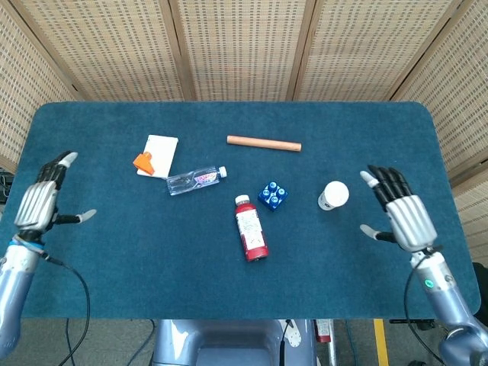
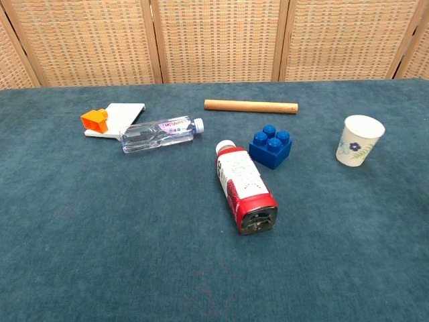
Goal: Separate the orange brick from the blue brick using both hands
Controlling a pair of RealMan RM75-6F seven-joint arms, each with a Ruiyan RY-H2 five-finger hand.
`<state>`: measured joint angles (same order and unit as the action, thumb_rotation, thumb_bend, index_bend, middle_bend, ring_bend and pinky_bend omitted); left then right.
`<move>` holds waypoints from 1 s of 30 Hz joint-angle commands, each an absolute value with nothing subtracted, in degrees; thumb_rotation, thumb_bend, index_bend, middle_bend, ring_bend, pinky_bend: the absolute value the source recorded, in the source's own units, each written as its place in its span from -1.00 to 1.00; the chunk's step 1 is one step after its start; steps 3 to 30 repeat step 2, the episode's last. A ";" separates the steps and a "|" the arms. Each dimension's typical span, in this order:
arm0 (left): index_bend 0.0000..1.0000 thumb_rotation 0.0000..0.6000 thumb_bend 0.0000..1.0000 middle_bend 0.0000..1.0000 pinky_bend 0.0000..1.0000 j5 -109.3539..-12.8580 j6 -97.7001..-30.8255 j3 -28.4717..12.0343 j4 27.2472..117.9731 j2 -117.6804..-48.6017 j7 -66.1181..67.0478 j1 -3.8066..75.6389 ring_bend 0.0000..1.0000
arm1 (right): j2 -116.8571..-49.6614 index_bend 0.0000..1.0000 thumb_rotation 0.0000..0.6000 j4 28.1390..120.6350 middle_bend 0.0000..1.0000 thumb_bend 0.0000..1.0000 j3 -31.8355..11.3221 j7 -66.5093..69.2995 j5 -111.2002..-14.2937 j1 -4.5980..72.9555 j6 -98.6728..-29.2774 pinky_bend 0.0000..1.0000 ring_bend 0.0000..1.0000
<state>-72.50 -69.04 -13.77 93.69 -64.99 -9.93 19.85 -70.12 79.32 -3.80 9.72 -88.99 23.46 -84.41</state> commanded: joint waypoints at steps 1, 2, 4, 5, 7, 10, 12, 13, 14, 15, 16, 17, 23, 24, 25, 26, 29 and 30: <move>-1.00 1.00 -0.95 -1.00 -1.00 -73.28 -77.26 -10.84 99.98 -62.56 -8.00 13.11 -1.00 | -70.88 -1.00 1.00 78.14 -1.00 -1.00 -2.35 7.35 -88.67 18.93 -88.90 -1.00 -1.00; -1.00 1.00 -0.95 -1.00 -1.00 -73.26 -78.10 -10.44 100.94 -62.46 -7.64 12.39 -1.00 | -71.04 -1.00 1.00 78.10 -1.00 -1.00 -2.24 6.81 -88.61 18.36 -89.42 -1.00 -1.00; -1.00 1.00 -0.95 -1.00 -1.00 -73.26 -78.10 -10.44 100.94 -62.46 -7.64 12.39 -1.00 | -71.04 -1.00 1.00 78.10 -1.00 -1.00 -2.24 6.81 -88.61 18.36 -89.42 -1.00 -1.00; -1.00 1.00 -0.95 -1.00 -1.00 -73.26 -78.10 -10.44 100.94 -62.46 -7.64 12.39 -1.00 | -71.04 -1.00 1.00 78.10 -1.00 -1.00 -2.24 6.81 -88.61 18.36 -89.42 -1.00 -1.00; -1.00 1.00 -0.95 -1.00 -1.00 -73.26 -78.10 -10.44 100.94 -62.46 -7.64 12.39 -1.00 | -71.04 -1.00 1.00 78.10 -1.00 -1.00 -2.24 6.81 -88.61 18.36 -89.42 -1.00 -1.00; -1.00 1.00 -0.95 -1.00 -1.00 -73.26 -78.10 -10.44 100.94 -62.46 -7.64 12.39 -1.00 | -71.04 -1.00 1.00 78.10 -1.00 -1.00 -2.24 6.81 -88.61 18.36 -89.42 -1.00 -1.00; -1.00 1.00 -0.95 -1.00 -1.00 -73.26 -78.10 -10.44 100.94 -62.46 -7.64 12.39 -1.00 | -71.04 -1.00 1.00 78.10 -1.00 -1.00 -2.24 6.81 -88.61 18.36 -89.42 -1.00 -1.00; -1.00 1.00 -0.95 -1.00 -1.00 -73.26 -78.10 -10.44 100.94 -62.46 -7.64 12.39 -1.00 | -71.04 -1.00 1.00 78.10 -1.00 -1.00 -2.24 6.81 -88.61 18.36 -89.42 -1.00 -1.00; -1.00 1.00 -0.95 -1.00 -1.00 -73.26 -78.10 -10.44 100.94 -62.46 -7.64 12.39 -1.00 | -71.04 -1.00 1.00 78.10 -1.00 -1.00 -2.24 6.81 -88.61 18.36 -89.42 -1.00 -1.00; -1.00 1.00 -0.95 -1.00 -1.00 -73.26 -78.10 -10.44 100.94 -62.46 -7.64 12.39 -1.00 | -71.04 -1.00 1.00 78.10 -1.00 -1.00 -2.24 6.81 -88.61 18.36 -89.42 -1.00 -1.00; -1.00 1.00 -0.95 -1.00 -1.00 -73.26 -78.10 -10.44 100.94 -62.46 -7.64 12.39 -1.00 | -71.04 -1.00 1.00 78.10 -1.00 -1.00 -2.24 6.81 -88.61 18.36 -89.42 -1.00 -1.00; -1.00 1.00 -0.95 -1.00 -1.00 -73.26 -78.10 -10.44 100.94 -62.46 -7.64 12.39 -1.00 | -71.04 -1.00 1.00 78.10 -1.00 -1.00 -2.24 6.81 -88.61 18.36 -89.42 -1.00 -1.00; -1.00 1.00 -0.95 -1.00 -1.00 -73.26 -78.10 -10.44 100.94 -62.46 -7.64 12.39 -1.00 | -71.04 -1.00 1.00 78.10 -1.00 -1.00 -2.24 6.81 -88.61 18.36 -89.42 -1.00 -1.00; -1.00 1.00 -0.95 -1.00 -1.00 -73.26 -78.10 -10.44 100.94 -62.46 -7.64 12.39 -1.00 | -71.04 -1.00 1.00 78.10 -1.00 -1.00 -2.24 6.81 -88.61 18.36 -89.42 -1.00 -1.00; -1.00 1.00 -0.95 -1.00 -1.00 -73.26 -78.10 -10.44 100.94 -62.46 -7.64 12.39 -1.00 | -71.04 -1.00 1.00 78.10 -1.00 -1.00 -2.24 6.81 -88.61 18.36 -89.42 -1.00 -1.00; -1.00 1.00 -0.95 -1.00 -1.00 -73.26 -78.10 -10.44 100.94 -62.46 -7.64 12.39 -1.00 | -71.04 -1.00 1.00 78.10 -1.00 -1.00 -2.24 6.81 -88.61 18.36 -89.42 -1.00 -1.00; -1.00 1.00 -0.95 -1.00 -1.00 -73.26 -78.10 -10.44 100.94 -62.46 -7.64 12.39 -1.00 | -71.04 -1.00 1.00 78.10 -1.00 -1.00 -2.24 6.81 -88.61 18.36 -89.42 -1.00 -1.00; -1.00 1.00 -0.95 -1.00 -1.00 -73.26 -78.10 -10.44 100.94 -62.46 -7.64 12.39 -1.00 | -71.04 -1.00 1.00 78.10 -1.00 -1.00 -2.24 6.81 -88.61 18.36 -89.42 -1.00 -1.00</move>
